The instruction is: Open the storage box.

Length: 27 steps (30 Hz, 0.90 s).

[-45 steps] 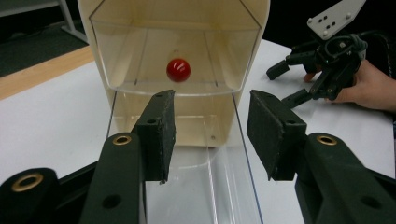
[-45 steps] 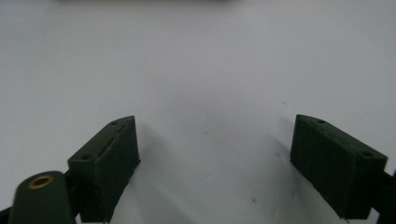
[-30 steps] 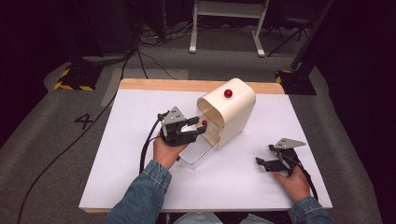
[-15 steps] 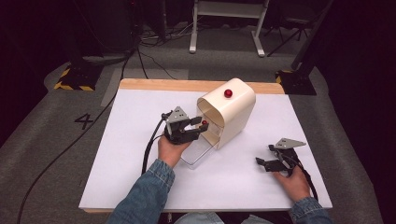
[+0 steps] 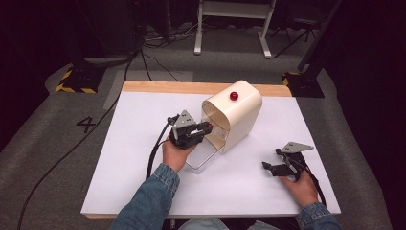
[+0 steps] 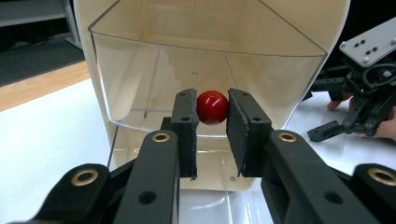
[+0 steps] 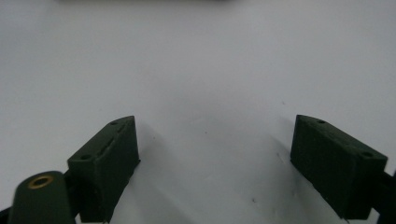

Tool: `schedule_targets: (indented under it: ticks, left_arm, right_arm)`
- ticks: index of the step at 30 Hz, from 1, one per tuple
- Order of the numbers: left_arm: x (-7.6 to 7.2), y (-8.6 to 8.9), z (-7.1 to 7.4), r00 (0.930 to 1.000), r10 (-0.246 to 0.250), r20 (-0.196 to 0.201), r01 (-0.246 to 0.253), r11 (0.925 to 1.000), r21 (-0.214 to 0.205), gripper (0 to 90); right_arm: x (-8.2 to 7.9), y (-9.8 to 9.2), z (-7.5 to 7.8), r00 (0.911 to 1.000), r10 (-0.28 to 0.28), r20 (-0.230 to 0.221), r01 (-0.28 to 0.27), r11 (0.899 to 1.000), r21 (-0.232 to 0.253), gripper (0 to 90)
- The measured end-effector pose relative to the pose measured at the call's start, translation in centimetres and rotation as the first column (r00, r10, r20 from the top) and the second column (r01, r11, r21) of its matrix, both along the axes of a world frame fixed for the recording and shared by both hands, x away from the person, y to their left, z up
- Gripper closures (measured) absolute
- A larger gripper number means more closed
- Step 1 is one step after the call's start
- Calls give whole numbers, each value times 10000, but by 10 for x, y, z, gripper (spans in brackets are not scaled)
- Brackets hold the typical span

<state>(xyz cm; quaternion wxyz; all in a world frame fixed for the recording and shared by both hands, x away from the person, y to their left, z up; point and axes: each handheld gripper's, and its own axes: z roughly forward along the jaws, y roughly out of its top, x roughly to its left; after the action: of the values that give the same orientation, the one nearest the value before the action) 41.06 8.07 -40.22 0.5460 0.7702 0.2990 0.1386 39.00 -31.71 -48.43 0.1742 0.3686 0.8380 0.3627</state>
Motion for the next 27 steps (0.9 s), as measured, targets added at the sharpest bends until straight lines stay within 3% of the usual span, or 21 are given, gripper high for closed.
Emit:
schedule_targets:
  ticks: [10, 27]
  left_arm:
    - [-15, 16, 5, 10000, 62, 60, -63, 9998, 195, 737]
    - [-55, 51, 5, 9991, 364, 218, -370, 9989, 296, 737]
  right_arm:
    - [0, 0, 0, 10000, 1, 3, -1, 10000, 2, 154]
    - [0, 0, 0, 10000, 14, -6, -14, 10000, 12, 153]
